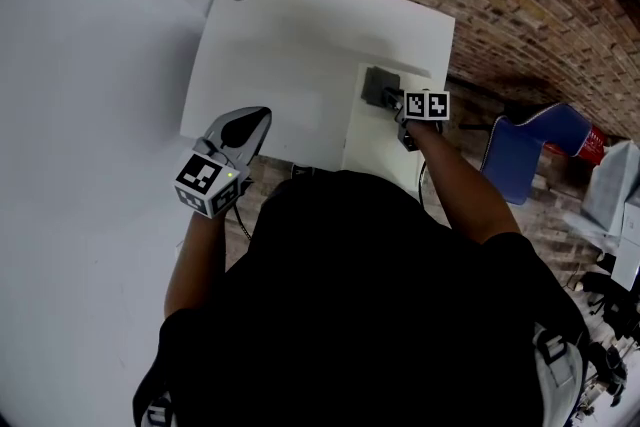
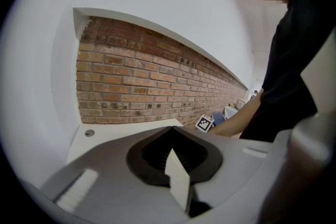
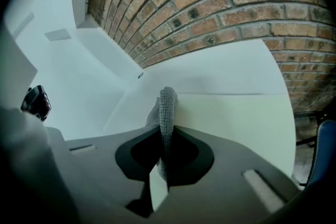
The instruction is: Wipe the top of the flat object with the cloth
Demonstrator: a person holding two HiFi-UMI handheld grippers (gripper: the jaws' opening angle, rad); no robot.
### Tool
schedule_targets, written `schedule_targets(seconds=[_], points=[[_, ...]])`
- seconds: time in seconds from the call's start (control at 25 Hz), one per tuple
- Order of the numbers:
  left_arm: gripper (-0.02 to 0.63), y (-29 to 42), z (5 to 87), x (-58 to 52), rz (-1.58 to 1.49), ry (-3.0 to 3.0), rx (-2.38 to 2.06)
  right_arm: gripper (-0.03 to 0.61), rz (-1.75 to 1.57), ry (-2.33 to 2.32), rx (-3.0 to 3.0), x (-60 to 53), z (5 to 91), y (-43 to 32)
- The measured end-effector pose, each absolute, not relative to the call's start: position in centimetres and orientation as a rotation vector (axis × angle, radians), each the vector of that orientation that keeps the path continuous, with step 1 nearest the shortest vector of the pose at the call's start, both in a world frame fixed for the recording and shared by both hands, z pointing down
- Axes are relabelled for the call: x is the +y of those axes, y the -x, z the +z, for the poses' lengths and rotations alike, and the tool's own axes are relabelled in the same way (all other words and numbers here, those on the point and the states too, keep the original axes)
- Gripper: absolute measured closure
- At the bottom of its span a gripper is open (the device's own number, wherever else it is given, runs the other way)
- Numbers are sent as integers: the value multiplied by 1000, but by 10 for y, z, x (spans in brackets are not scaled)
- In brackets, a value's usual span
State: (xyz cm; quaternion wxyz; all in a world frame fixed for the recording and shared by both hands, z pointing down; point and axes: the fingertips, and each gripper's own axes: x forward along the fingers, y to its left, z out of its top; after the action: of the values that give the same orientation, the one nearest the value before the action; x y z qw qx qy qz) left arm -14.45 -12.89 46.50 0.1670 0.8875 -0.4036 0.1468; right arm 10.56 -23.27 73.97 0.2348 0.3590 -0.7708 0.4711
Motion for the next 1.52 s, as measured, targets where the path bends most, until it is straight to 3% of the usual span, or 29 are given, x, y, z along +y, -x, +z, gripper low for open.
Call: schedule_targets(seconds=[1.52], points=[[614, 82, 482, -144, 453, -2588, -942, 569, 1217, -1257, -1956, -220, 745, -254]])
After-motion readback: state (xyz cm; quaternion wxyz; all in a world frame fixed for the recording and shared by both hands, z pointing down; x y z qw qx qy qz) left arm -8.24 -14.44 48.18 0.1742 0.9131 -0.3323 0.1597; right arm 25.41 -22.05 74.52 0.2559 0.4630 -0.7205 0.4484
